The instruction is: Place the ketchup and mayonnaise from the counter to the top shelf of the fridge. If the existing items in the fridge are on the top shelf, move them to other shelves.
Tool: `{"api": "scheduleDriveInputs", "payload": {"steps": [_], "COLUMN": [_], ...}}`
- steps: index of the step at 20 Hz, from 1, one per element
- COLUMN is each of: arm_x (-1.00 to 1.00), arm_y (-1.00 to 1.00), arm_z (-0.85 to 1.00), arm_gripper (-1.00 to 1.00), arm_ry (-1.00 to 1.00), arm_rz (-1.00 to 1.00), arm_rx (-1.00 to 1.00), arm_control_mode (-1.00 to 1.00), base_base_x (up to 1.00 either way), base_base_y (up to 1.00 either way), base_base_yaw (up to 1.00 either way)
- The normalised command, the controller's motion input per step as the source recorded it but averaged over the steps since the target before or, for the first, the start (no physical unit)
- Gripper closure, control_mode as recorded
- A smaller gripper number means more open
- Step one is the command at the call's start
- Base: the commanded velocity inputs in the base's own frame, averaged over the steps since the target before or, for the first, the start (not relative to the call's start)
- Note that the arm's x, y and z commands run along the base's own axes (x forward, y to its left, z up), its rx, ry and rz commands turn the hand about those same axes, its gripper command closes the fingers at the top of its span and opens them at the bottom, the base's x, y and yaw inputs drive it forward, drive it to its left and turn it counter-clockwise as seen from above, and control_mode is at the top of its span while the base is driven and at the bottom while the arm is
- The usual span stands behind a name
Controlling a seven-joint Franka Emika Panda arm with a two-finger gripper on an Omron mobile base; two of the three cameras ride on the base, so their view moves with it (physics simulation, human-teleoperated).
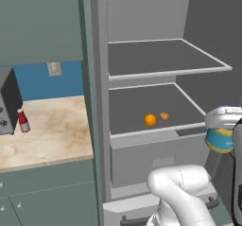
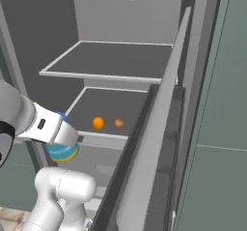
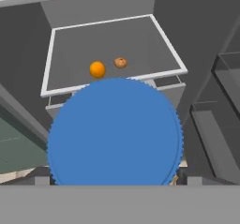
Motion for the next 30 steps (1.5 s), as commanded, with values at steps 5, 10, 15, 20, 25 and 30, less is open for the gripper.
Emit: {"api": "scheduleDriveInputs", "payload": {"steps": [5,10,15,20,25,30], "arm_x": [0.0,0.42,0.79,1.0,1.0,1.0], "arm_y": [0.0,-0.05,-0.06,0.0,-0.01,-0.23], "arm_z": [0.0,0.64,0.96,0.64,0.0,-0.23], "arm_gripper": [1.0,1.0,1.0,1.0,1.0,1.0], "arm_ry": [0.0,-0.09,-0.2,-0.23,-0.2,-0.04], "arm_rz": [0.0,0.07,0.07,0.01,0.0,0.0], "arm_rx": [0.0,0.0,0.0,0.0,0.0,0.0], "arm_control_mode": [1.0,-1.0,-1.0,-1.0,-1.0,-1.0], "base_base_x": [0.71,0.13,0.0,0.0,0.0,0.0], "base_base_y": [0.02,0.0,0.0,0.0,0.0,0.0], "base_base_yaw": [0.16,0.02,0.0,0.0,0.0,0.0]}}
